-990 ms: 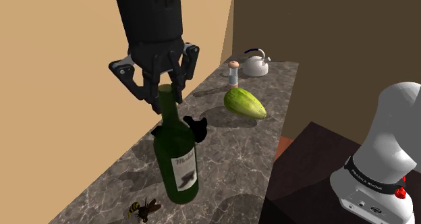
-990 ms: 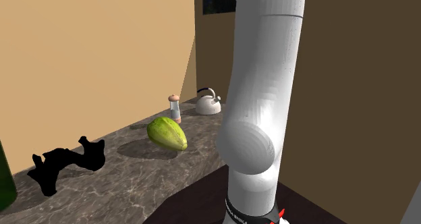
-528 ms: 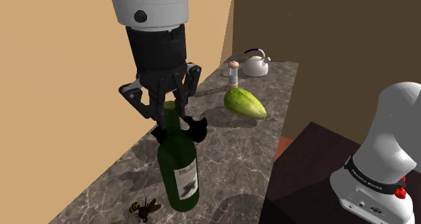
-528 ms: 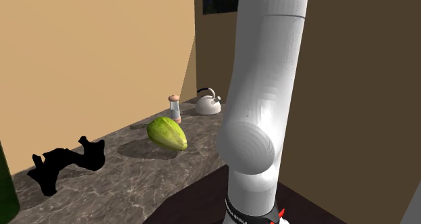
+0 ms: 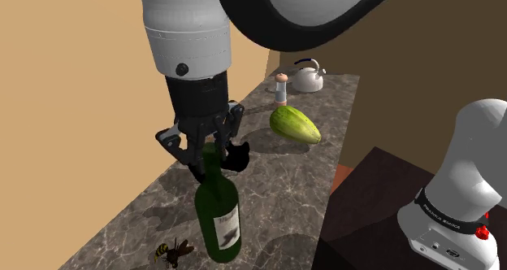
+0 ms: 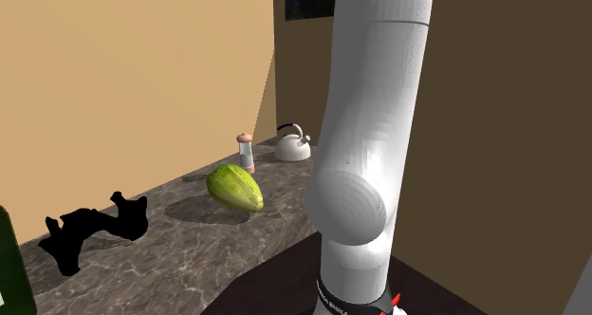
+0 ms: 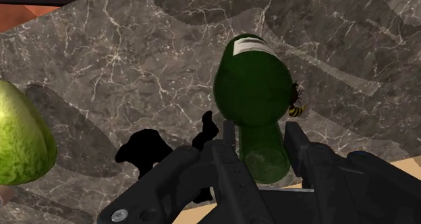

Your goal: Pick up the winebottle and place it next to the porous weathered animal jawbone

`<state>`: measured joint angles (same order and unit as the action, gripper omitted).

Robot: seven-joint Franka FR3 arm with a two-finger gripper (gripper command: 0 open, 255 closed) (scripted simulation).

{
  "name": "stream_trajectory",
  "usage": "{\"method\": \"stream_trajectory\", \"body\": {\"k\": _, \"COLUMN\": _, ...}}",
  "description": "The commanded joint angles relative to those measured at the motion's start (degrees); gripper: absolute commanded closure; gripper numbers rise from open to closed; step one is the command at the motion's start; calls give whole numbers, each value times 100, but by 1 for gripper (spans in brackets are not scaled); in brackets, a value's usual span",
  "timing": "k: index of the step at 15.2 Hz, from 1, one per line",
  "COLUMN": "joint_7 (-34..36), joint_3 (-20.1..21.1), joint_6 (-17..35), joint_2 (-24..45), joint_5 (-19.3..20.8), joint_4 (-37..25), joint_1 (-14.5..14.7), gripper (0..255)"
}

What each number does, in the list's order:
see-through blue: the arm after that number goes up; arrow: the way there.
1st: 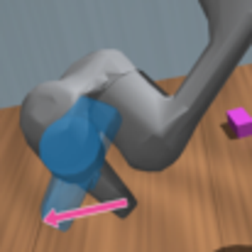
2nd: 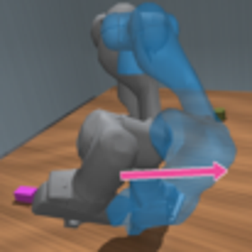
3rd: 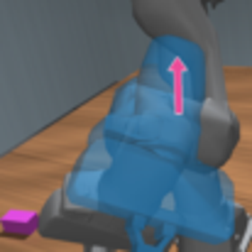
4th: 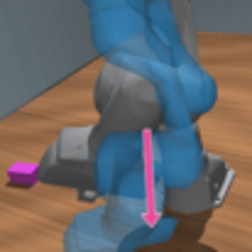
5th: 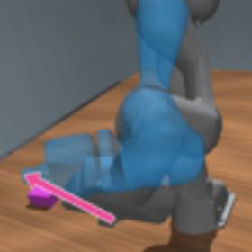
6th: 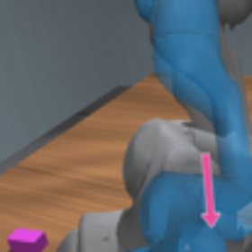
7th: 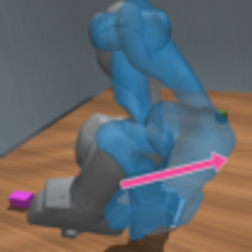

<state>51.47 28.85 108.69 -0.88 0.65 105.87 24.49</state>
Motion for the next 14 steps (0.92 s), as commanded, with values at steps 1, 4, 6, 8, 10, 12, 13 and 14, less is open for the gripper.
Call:
{"method": "stream_trajectory", "body": {"k": 1, "joint_7": 6, "joint_3": 1, "joint_6": 147, "joint_2": 21, "joint_5": 12, "joint_4": 123, "joint_1": 0, "gripper": 255}}
{"method": "stream_trajectory", "body": {"k": 4, "joint_7": 21, "joint_3": 4, "joint_6": 373, "joint_2": 52, "joint_5": 30, "joint_4": 322, "joint_1": 3, "gripper": 255}}
{"method": "stream_trajectory", "body": {"k": 6, "joint_7": 34, "joint_3": 7, "joint_6": 523, "joint_2": 79, "joint_5": 46, "joint_4": 449, "joint_1": 6, "gripper": 255}}
{"method": "stream_trajectory", "body": {"k": 8, "joint_7": 50, "joint_3": 10, "joint_6": 673, "joint_2": 112, "joint_5": 65, "joint_4": 570, "joint_1": 9, "gripper": 255}}
{"method": "stream_trajectory", "body": {"k": 10, "joint_7": 67, "joint_3": 13, "joint_6": 816, "joint_2": 149, "joint_5": 87, "joint_4": 681, "joint_1": 12, "gripper": 255}}
{"method": "stream_trajectory", "body": {"k": 12, "joint_7": 67, "joint_3": 13, "joint_6": 816, "joint_2": 149, "joint_5": 87, "joint_4": 681, "joint_1": 12, "gripper": 255}}
{"method": "stream_trajectory", "body": {"k": 13, "joint_7": 67, "joint_3": 13, "joint_6": 816, "joint_2": 149, "joint_5": 87, "joint_4": 681, "joint_1": 12, "gripper": 255}}
{"method": "stream_trajectory", "body": {"k": 14, "joint_7": 67, "joint_3": 13, "joint_6": 816, "joint_2": 149, "joint_5": 87, "joint_4": 681, "joint_1": 12, "gripper": 255}}
